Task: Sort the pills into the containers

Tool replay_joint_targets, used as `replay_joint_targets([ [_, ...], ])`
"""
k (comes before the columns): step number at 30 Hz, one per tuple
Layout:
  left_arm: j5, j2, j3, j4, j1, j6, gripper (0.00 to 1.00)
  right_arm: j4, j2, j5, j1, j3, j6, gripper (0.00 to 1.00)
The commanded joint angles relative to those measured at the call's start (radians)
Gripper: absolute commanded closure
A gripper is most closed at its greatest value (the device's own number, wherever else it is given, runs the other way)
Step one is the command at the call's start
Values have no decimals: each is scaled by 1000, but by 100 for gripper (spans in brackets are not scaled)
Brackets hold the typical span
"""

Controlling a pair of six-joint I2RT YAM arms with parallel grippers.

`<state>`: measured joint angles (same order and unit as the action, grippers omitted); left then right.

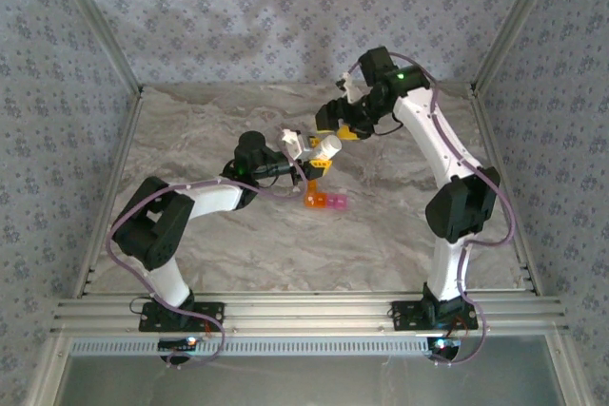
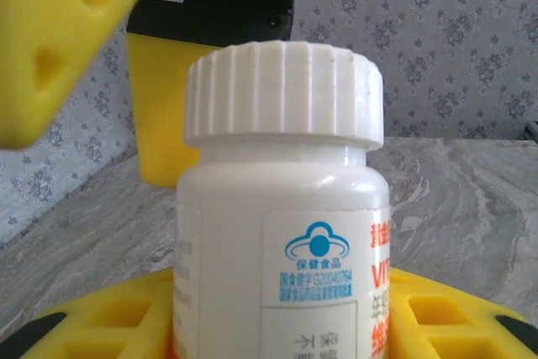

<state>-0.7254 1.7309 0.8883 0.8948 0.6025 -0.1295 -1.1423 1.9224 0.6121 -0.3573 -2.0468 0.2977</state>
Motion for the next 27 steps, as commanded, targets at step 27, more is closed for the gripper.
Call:
replay_joint_targets([
  [27, 37, 95, 67, 254, -38, 255, 100, 282, -264, 61, 118, 219, 0, 22],
])
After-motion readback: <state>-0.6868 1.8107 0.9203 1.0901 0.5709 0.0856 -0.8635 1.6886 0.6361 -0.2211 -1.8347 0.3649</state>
